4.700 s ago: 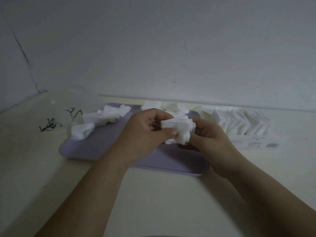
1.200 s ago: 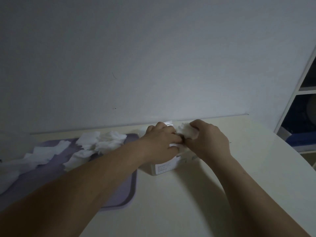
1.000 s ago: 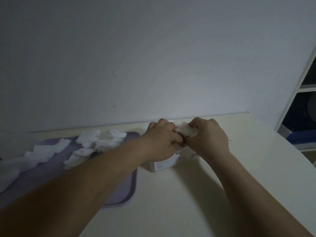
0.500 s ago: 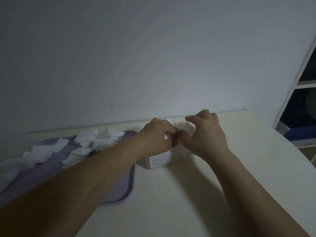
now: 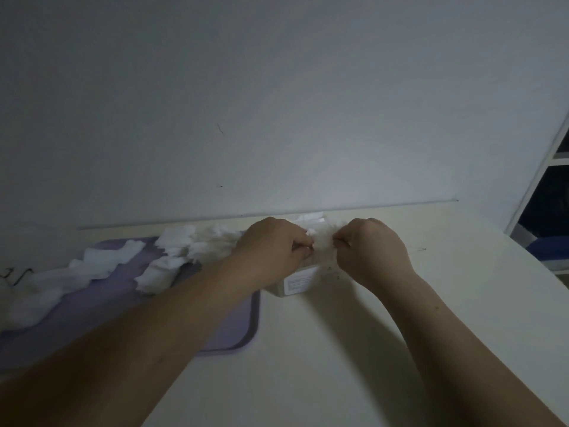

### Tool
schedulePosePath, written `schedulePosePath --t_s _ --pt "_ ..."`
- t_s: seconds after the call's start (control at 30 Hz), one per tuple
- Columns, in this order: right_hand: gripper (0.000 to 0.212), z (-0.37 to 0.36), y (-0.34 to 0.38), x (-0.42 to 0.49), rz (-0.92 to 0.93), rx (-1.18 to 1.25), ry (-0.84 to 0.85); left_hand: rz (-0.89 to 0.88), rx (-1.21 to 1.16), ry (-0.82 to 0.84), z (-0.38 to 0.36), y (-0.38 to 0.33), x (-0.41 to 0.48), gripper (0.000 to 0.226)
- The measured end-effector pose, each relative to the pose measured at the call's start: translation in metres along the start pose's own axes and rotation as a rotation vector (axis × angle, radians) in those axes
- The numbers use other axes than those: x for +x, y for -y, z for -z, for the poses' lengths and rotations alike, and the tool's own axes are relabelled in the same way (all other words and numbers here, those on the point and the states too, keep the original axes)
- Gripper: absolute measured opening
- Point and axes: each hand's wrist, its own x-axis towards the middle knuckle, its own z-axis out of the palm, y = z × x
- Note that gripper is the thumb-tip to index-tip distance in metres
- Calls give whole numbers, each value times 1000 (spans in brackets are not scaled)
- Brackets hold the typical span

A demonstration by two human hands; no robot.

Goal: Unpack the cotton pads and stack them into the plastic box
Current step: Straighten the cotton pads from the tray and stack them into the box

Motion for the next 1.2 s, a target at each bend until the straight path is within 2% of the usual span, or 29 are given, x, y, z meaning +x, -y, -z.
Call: schedulePosePath --t_s 0.17,0.27,0.37,0.47,0.6,0.77,0.87,1.0,1.13,1.2 --pt "19 1 5 -1 -25 -46 50 27 42 84 -1 0 0 40" --pt "19 3 4 -8 52 19 -118 -1 -59 23 4 0 -9 31" --pt "11 10 6 -14 110 196 -243 -70 -16 -119 13 -2 -19 29" --pt "11 8 11 -14 104 216 -132 -29 -73 -54 15 -4 -27 23" --pt "10 1 18 -15 67 200 85 80 -38 98 9 -11 -26 39" --pt "10 1 16 -14 49 178 139 142 -59 221 10 -12 -17 49" --pt "17 1 16 -16 25 206 134 138 -110 178 6 -7 -17 46" --pt "14 -1 17 -17 27 229 64 1 -113 46 3 -2 -29 55" --pt "15 -4 24 -21 101 173 -169 -86 -245 -112 14 5 -54 39" --pt "15 -4 31 -23 190 175 -287 -89 -278 -134 24 10 -66 34"
